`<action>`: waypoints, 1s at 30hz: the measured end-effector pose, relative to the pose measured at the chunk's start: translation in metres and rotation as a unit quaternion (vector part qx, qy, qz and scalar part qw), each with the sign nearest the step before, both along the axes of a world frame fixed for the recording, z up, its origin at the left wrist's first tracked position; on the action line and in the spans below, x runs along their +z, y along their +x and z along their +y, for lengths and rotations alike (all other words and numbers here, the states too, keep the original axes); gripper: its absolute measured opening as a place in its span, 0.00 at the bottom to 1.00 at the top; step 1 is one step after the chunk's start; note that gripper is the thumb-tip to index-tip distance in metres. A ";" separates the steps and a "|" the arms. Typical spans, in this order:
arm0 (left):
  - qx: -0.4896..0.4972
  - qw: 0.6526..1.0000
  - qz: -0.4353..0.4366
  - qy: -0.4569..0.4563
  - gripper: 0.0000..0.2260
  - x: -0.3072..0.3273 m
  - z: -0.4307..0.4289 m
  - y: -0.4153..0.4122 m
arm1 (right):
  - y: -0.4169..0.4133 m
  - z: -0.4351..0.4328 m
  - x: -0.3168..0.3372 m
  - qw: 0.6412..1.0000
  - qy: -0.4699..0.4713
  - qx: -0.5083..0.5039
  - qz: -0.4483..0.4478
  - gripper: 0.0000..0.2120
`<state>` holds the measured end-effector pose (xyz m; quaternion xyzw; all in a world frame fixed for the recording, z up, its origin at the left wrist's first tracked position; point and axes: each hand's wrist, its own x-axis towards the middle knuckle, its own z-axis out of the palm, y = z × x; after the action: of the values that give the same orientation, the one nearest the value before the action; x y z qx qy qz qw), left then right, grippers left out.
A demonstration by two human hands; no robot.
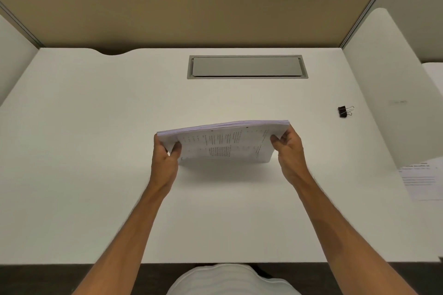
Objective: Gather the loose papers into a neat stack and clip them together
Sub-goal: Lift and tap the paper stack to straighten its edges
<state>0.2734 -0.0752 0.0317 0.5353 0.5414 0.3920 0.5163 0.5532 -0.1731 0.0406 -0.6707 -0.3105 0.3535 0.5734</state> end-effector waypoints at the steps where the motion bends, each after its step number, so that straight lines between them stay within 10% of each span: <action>1: 0.002 1.000 -0.001 -0.001 0.14 -0.001 0.000 0.000 | -0.001 0.001 -0.001 1.000 0.001 0.000 0.001 0.19; 30: 0.037 0.988 0.122 0.089 0.11 -0.003 0.005 -0.026 | -0.002 0.001 -0.020 0.998 -0.025 -0.016 -0.064 0.17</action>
<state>0.2475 -0.0700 0.0289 0.6027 0.5829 0.3888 0.3818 0.5513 -0.1720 0.0202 -0.7110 -0.3268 0.3084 0.5409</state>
